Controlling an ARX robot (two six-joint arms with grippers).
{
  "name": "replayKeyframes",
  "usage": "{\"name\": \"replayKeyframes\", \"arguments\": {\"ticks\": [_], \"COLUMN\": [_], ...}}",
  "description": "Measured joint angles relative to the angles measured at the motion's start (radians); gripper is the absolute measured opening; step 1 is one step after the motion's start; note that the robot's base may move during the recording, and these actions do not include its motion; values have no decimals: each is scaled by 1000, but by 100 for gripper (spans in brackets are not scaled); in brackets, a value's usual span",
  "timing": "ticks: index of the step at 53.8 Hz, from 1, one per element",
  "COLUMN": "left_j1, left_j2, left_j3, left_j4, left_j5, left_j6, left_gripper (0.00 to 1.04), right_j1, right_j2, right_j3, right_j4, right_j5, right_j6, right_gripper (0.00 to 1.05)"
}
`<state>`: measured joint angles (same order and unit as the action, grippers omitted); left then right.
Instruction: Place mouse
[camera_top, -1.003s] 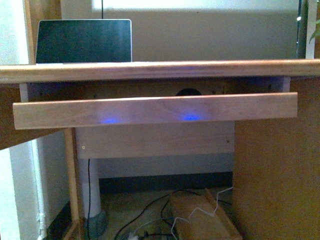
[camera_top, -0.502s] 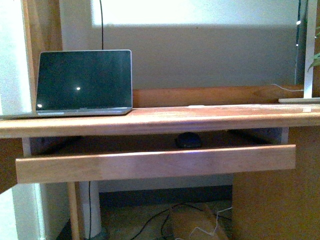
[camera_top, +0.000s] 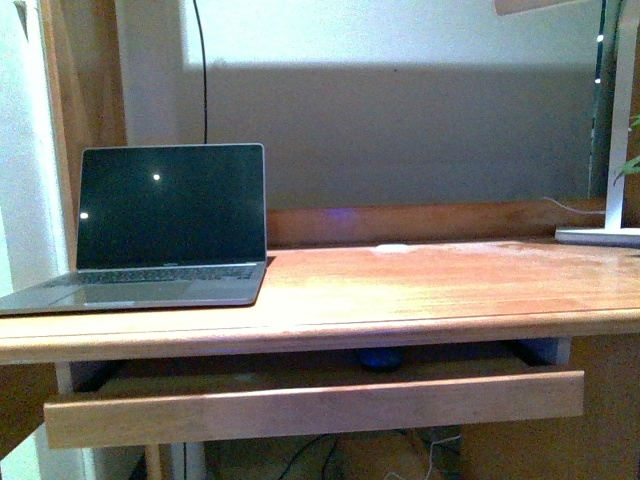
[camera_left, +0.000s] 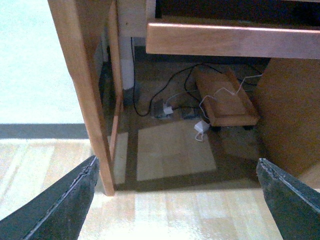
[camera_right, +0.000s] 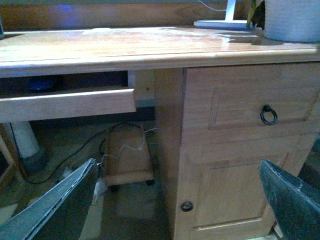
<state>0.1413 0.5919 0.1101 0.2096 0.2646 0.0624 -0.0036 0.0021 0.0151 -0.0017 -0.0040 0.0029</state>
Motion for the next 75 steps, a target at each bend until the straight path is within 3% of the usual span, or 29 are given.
{"name": "replayKeyframes", "arguments": {"ticks": [5,10,27,46,56,63,75], "left_j1": [54,62,15,-45,-77,-69,-48], "left_j2": [420,786,1215,1386,1402,1370,1229], "left_j3": [85,207,474,729,816,816,695], "left_j4": [357,605,812,679,446,311,155], "left_j5": [51,69,119,238,232,225,299], "left_j6": [275,614,1063,1212,1256,1279,1259], "left_gripper": [97,97,97,97,97,97,97], "right_j1": [0,0,0,0,0,0,0], "right_j2": [0,0,0,0,0,0,0], "right_j3": [0,0,0,0,0,0,0], "right_j4": [0,0,0,0,0,0,0], "right_j5": [1,1,0,0,0,1,1], "right_j6": [0,0,0,0,0,0,0], "right_gripper": [97,97,97,97,97,97,97]}}
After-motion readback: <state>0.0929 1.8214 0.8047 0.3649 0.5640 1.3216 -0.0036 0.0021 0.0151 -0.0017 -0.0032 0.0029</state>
